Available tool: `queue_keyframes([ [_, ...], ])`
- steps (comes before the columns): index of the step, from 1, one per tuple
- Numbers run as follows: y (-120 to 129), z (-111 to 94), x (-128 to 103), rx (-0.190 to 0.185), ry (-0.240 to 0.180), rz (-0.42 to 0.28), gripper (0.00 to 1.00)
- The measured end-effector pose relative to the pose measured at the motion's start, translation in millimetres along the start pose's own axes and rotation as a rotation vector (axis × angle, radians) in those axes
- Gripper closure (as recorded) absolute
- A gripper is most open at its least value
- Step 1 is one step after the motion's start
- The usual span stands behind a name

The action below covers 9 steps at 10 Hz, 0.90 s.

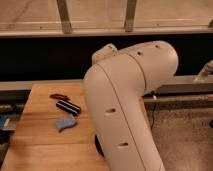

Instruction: Stand the bottle upright

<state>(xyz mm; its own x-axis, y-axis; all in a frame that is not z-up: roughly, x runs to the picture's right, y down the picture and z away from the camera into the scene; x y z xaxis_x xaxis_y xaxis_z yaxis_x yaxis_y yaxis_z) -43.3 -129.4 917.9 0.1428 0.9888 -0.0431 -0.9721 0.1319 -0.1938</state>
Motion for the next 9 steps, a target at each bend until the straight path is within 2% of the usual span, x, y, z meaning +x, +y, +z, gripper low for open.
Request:
queue_keyframes([
  [3, 2.7, -3.7, -0.6, -0.003, 0.003, -0.007, 0.32],
  [4, 3.7, -3.9, -0.5, -0.004, 0.005, -0.011, 0.27],
  [9, 10.0, -8.2, -7.3, -0.015, -0.019, -0.02, 0.26],
])
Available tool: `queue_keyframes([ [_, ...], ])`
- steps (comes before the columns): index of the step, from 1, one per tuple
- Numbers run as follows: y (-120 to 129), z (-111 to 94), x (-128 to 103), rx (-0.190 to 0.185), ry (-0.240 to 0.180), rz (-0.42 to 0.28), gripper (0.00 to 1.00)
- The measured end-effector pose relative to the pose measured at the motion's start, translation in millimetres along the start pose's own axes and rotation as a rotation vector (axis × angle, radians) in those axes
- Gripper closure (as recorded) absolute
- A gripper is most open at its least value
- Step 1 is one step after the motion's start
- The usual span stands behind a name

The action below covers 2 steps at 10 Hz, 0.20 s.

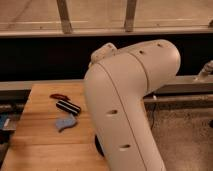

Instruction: Stand the bottle upright

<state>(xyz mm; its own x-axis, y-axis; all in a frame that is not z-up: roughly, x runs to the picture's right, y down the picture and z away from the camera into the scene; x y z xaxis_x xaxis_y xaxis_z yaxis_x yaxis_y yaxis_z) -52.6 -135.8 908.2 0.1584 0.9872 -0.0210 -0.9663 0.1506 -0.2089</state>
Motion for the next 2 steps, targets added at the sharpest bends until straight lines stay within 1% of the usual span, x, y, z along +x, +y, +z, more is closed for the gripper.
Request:
queue_keyframes([
  [2, 2.5, -2.2, -1.0, -0.014, -0.007, 0.003, 0.26],
])
